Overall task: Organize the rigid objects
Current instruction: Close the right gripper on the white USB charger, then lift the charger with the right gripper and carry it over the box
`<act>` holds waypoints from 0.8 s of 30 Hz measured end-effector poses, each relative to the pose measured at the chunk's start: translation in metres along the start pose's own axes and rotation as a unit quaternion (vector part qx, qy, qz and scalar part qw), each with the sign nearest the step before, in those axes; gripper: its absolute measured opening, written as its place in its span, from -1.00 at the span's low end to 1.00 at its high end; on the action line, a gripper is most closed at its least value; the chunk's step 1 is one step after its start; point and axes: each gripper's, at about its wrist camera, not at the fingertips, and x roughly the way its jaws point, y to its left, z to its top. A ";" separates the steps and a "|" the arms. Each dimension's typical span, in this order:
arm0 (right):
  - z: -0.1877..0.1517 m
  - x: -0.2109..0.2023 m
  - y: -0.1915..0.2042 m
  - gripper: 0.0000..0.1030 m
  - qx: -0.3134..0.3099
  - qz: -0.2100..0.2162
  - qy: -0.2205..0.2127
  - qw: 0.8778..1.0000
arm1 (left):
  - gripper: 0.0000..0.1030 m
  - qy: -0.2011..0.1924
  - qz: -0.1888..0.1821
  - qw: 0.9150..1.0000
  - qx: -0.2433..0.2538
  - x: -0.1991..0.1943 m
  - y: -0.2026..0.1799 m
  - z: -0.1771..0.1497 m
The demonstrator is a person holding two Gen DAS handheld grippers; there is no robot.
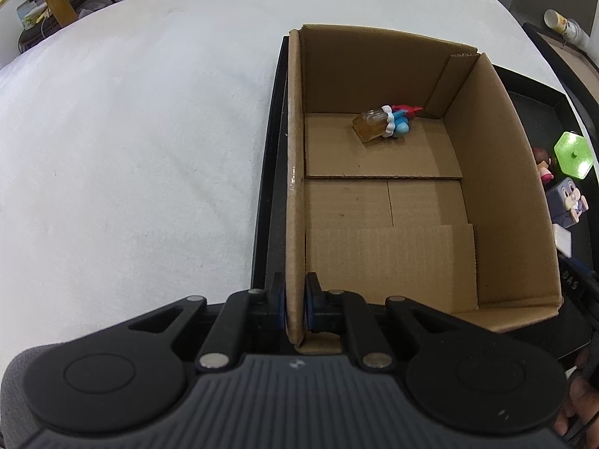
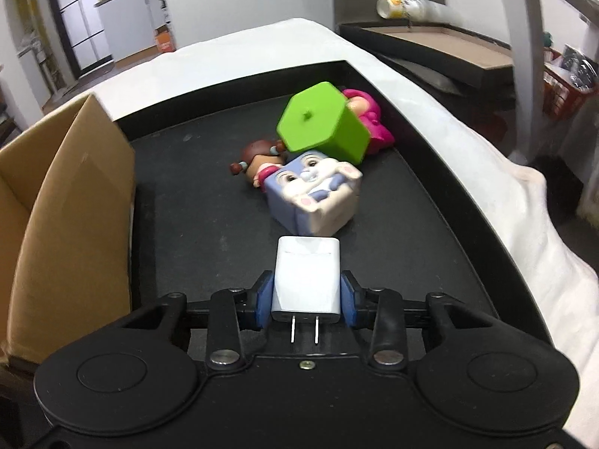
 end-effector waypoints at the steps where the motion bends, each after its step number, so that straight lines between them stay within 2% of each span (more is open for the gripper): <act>1: 0.000 -0.003 0.001 -0.30 -0.009 -0.006 -0.008 1.000 | -0.82 0.000 -0.001 1.000 -0.001 0.000 0.000 0.000; 13: 0.013 -0.026 -0.008 -0.30 0.004 0.024 0.004 1.000 | -0.82 -0.002 0.001 1.000 0.001 -0.002 0.000 0.000; 24: 0.022 -0.045 0.000 -0.30 -0.005 0.025 0.010 1.000 | -0.81 -0.001 -0.004 1.000 0.002 -0.006 -0.001 0.002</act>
